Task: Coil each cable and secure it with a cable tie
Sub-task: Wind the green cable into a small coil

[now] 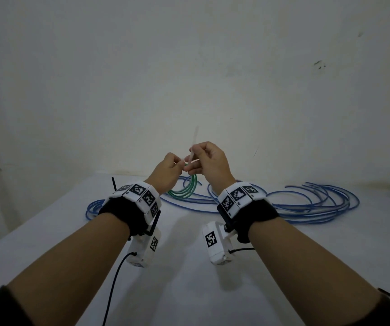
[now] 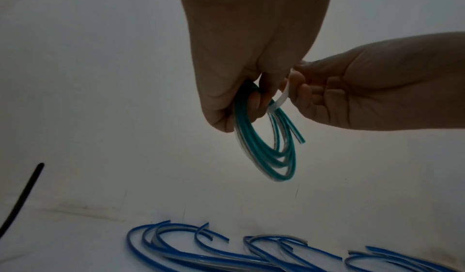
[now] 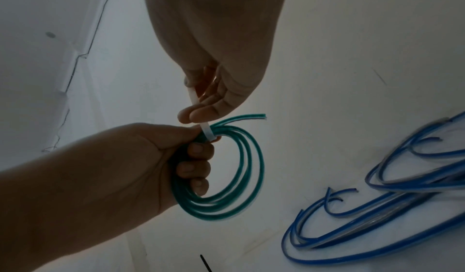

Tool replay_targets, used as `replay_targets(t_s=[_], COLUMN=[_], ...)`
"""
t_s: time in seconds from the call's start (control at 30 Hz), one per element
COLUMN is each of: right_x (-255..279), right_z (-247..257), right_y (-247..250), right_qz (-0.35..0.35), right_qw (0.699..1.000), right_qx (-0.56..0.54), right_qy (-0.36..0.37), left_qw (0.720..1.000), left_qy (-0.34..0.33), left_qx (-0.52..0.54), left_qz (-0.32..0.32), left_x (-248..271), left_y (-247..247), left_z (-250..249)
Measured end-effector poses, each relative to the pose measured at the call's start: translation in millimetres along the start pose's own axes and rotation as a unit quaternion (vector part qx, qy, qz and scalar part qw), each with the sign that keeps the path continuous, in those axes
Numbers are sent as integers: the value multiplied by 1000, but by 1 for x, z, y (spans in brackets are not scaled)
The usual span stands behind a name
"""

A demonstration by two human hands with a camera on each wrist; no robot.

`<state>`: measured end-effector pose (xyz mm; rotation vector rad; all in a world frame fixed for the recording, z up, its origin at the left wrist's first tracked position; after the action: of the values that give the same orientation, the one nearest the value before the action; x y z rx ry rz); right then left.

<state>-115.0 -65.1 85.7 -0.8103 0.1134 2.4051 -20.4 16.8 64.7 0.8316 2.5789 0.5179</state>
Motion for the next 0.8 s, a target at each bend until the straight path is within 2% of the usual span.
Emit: replay_targets(t_s=[0.17,0.33,0.43,0.57,0.7,0.8], right_x=[1,0,1,5,6,7], right_z=[-1,0,-1,2,5,4], right_y=[-8,-15,-19,-27,-28,-24], right_qz=[-10,-12,2,32,35,28], right_qw=[999,999,999,998,997,998], right_qx=[41,37,13,-50,-59,-47], right_qy=[2,-25,-38,-36,-32,-39], left_qw=[998,992,987,974,970,975], left_qy=[-37,-74,-86,-149,-164,-144], left_qx=[-36,-10,-2,-21,-15,-23], left_qz=[-25,-102,-135,-167,-180,-167], left_x=[6,11,11,10,11,14], left_y=[10,28,37,41,44,42], left_z=[-1,-4,-5,-17,-21,-19])
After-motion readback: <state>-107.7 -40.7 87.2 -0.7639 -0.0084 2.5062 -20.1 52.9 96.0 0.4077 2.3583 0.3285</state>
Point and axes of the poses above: each hand's wrist, its own x-axis away from the middle knuckle, its own y-axis out of the back of the hand, z = x × y, the point moved 5 cm from there along -x, towards the middle knuckle, and after that the axes turned 9 degrees about y, right-handed, at the moved point
